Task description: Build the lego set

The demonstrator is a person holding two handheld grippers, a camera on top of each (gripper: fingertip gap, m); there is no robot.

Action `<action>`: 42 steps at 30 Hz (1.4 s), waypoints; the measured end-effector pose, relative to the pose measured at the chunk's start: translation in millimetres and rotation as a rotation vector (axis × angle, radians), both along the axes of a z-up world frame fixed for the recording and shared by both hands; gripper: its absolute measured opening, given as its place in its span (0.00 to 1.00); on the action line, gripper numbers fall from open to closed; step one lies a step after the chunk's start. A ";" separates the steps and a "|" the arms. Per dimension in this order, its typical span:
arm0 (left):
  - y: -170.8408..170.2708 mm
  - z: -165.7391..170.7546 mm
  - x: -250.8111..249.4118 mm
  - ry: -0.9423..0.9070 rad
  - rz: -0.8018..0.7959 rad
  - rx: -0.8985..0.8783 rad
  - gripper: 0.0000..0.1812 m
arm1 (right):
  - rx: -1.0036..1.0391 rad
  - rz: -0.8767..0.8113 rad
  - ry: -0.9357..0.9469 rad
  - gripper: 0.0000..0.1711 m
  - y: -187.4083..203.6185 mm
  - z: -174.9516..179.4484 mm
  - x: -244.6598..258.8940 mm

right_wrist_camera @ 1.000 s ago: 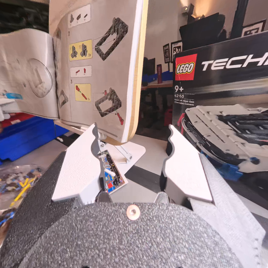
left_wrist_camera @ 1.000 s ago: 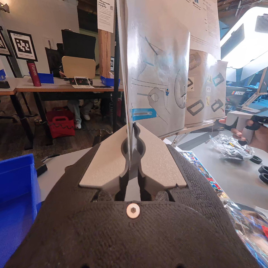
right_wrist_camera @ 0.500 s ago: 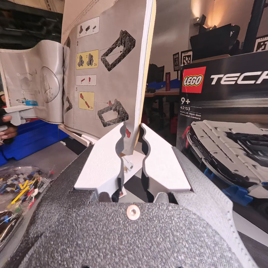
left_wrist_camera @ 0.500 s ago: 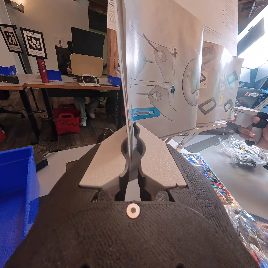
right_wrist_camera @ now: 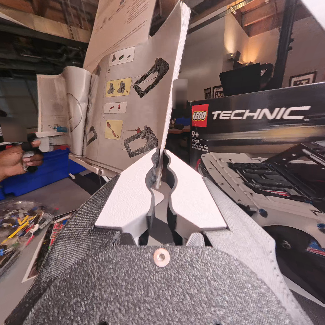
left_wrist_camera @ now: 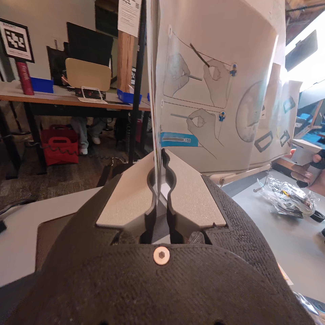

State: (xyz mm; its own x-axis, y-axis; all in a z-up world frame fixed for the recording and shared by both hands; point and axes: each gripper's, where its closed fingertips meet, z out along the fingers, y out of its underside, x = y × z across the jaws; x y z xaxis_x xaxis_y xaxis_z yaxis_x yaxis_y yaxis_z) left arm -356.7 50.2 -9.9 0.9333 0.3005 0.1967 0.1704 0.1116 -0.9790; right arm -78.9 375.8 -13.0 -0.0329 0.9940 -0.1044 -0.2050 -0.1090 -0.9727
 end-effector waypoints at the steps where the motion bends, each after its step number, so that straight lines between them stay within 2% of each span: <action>1: 10.2 0.6 0.4 0.004 -0.015 -0.015 0.00 | -0.005 -0.026 0.008 0.00 6.9 -0.4 3.7; 5: 34.7 -0.2 1.2 -0.002 -0.053 -0.024 0.00 | -0.012 -0.092 0.015 0.00 25.9 -3.7 14.2; 11: 28.7 -12.2 6.3 -0.001 -0.096 -0.068 0.01 | -0.083 -0.101 -0.010 0.03 31.6 -17.7 9.1; 13: 27.7 -15.7 8.0 -0.012 -0.111 -0.092 0.01 | -0.088 -0.142 -0.005 0.08 36.4 -14.3 11.4; 15: 28.3 -17.2 10.0 -0.012 -0.114 -0.103 0.00 | -0.076 -0.249 0.036 0.23 45.8 4.3 22.6; 16: 28.7 -17.4 10.9 -0.002 -0.110 -0.109 0.00 | -0.035 -0.322 0.068 0.20 46.9 21.1 31.9; 18: 29.4 -17.2 12.4 0.023 -0.099 -0.122 0.00 | 0.201 -0.417 0.102 0.16 19.7 61.2 42.8; 20: 29.1 -16.2 13.3 0.040 -0.088 -0.121 0.00 | 0.411 -0.334 0.028 0.12 -36.2 79.1 26.7; 23: 27.7 -15.8 11.3 0.036 -0.076 -0.100 0.00 | 0.398 -0.098 -0.231 0.16 -110.9 52.0 -21.5; 25: 26.4 -16.8 9.8 0.024 -0.076 -0.088 0.00 | 0.354 -0.060 -0.380 0.15 -135.7 18.7 -52.7; 27: 24.6 -18.3 8.6 0.025 -0.074 -0.084 0.00 | 0.376 -0.147 -0.454 0.11 -133.5 -8.2 -78.5; 29: 21.6 -19.7 6.1 0.042 -0.058 -0.080 0.00 | 0.457 -0.283 -0.432 0.00 -117.2 -8.6 -90.7; 34: 15.8 -23.5 3.5 0.053 -0.061 -0.055 0.00 | 0.709 -0.362 -0.443 0.00 -109.1 -7.2 -104.9; 35: 16.1 -25.4 3.9 0.044 -0.069 -0.052 0.00 | 0.730 -0.366 -0.423 0.00 -109.1 -8.2 -104.2; 38: 18.1 -30.2 4.9 0.024 -0.083 -0.044 0.00 | 0.589 -0.276 -0.397 0.04 -114.5 -12.0 -101.3; 42: 19.9 -29.2 5.4 0.013 -0.095 -0.042 0.00 | 0.520 -0.189 -0.515 0.09 -124.6 -7.1 -98.1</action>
State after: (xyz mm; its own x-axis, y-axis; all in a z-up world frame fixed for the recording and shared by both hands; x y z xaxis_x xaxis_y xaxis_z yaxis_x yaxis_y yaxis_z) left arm -351.3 70.1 -39.1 0.9603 0.2183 0.1738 0.1659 0.0544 -0.9846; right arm -176.9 251.2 -20.1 0.0692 0.9033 0.4234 0.3195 0.3820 -0.8672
